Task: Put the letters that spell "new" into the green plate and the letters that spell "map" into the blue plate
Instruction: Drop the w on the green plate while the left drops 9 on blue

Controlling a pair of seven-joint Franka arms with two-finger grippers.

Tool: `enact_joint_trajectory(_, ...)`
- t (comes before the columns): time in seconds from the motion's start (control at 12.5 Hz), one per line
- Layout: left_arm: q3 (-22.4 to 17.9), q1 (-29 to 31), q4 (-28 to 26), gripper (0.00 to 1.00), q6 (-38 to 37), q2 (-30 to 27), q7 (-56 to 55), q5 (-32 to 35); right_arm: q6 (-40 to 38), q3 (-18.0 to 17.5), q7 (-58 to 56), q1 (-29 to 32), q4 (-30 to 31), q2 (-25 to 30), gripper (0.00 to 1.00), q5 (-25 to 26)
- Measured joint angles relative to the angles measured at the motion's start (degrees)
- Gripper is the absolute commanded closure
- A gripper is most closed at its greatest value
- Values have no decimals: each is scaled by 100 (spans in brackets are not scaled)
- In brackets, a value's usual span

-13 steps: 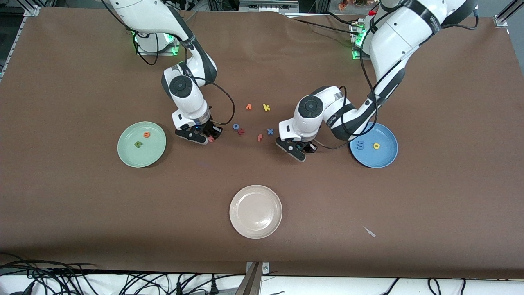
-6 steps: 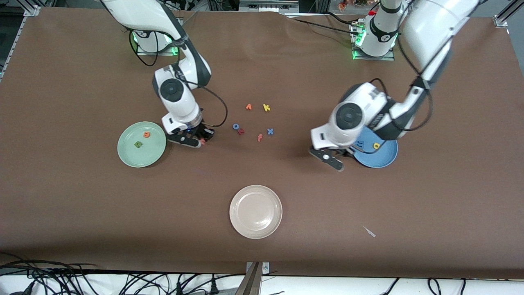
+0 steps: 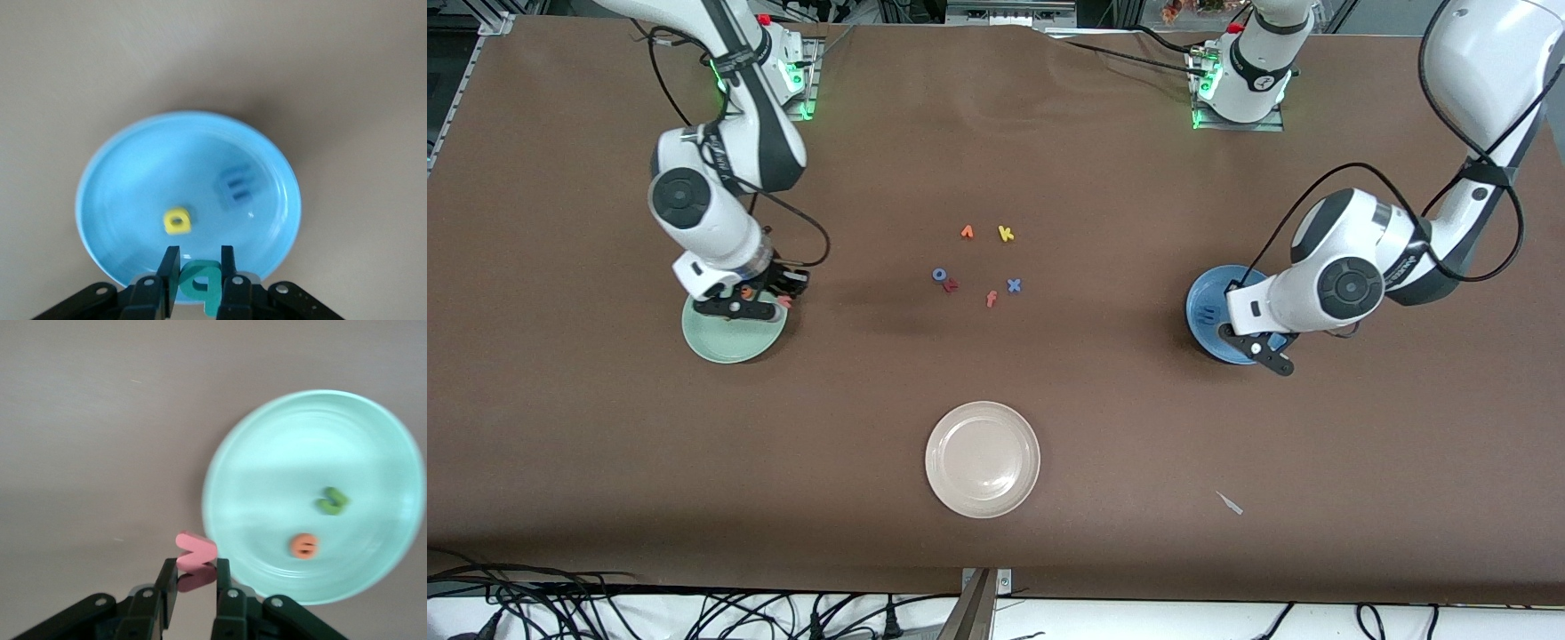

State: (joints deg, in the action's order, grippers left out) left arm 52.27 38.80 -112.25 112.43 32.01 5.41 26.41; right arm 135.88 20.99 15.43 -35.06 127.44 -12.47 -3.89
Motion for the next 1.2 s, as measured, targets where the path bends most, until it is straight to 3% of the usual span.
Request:
enact_joint_trajectory(0.08,258,293,-237,92,40,-14,-6,0,17,133,-161,7,186,103,89,0)
enact_joint_trajectory(0.16,393,482,-473,52,213,-40,-10,0,100,232,-299,10,368,182,89,0)
enact_joint_trajectory(0.24,421,560,-704,1,521,-62,-10,0,347,309,-404,10,560,204,88,0)
enact_joint_trajectory(0.4,414,595,-996,0,1010,-66,-22,0,998,371,-522,12,991,170,79,0)
enact_joint_trajectory(0.64,425,585,-923,0,1144,-92,-22,18,1192,371,-522,9,1130,169,54,-9)
enact_joint_trajectory(0.72,431,578,-843,0,1148,-102,-21,34,1202,371,-522,9,1130,170,38,-9)
enact_joint_trajectory(0.8,447,577,-699,0,1146,-112,-21,34,1211,372,-522,9,1129,170,29,-9)
enact_joint_trajectory(0.96,569,583,-222,0,931,-147,-20,34,1227,376,-522,9,1120,170,24,-9)
enact_joint_trajectory(1.2,1067,546,1053,0,-684,-233,-21,32,1034,380,-522,9,921,209,20,-9)
